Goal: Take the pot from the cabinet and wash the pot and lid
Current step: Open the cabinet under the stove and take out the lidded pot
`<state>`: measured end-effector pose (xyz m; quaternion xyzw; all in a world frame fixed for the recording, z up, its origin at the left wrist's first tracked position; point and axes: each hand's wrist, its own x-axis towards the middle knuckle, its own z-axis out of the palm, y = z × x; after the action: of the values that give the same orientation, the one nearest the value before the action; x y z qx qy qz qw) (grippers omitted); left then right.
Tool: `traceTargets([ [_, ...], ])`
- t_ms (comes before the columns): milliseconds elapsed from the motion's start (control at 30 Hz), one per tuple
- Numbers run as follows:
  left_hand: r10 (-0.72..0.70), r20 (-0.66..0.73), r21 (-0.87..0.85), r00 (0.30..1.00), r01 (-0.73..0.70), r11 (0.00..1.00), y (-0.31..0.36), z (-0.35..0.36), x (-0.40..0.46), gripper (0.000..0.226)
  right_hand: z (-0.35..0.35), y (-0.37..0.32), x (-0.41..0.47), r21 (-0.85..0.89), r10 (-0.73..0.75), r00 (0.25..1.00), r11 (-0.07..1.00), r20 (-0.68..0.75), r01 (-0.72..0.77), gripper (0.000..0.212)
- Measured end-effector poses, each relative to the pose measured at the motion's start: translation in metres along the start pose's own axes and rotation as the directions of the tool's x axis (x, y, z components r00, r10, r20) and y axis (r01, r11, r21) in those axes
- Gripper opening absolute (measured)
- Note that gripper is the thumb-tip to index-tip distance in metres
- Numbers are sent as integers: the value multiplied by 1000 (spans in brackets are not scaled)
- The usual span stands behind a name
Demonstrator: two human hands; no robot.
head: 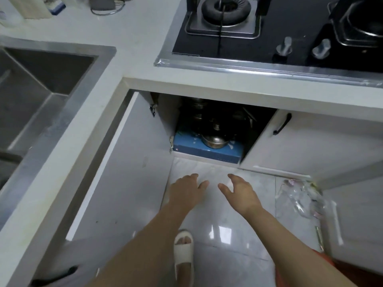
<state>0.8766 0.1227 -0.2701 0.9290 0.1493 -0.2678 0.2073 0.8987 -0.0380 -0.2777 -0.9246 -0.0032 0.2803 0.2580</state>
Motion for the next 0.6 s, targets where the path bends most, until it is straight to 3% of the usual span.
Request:
traceTargets([
  [167,-45,87,-306,995,70,949,4,5,56,62,3,2,50,87,58,996,995,-69,-52,61],
  [400,41,25,-205,999,-35,978,-1,14,121,58,30,6,111,271,160,983,954,-92,-130,62],
  [600,-51,-55,-423,997,23,906,-6,65,205,59,71,31,177,335,177,976,934,-128,-125,65],
])
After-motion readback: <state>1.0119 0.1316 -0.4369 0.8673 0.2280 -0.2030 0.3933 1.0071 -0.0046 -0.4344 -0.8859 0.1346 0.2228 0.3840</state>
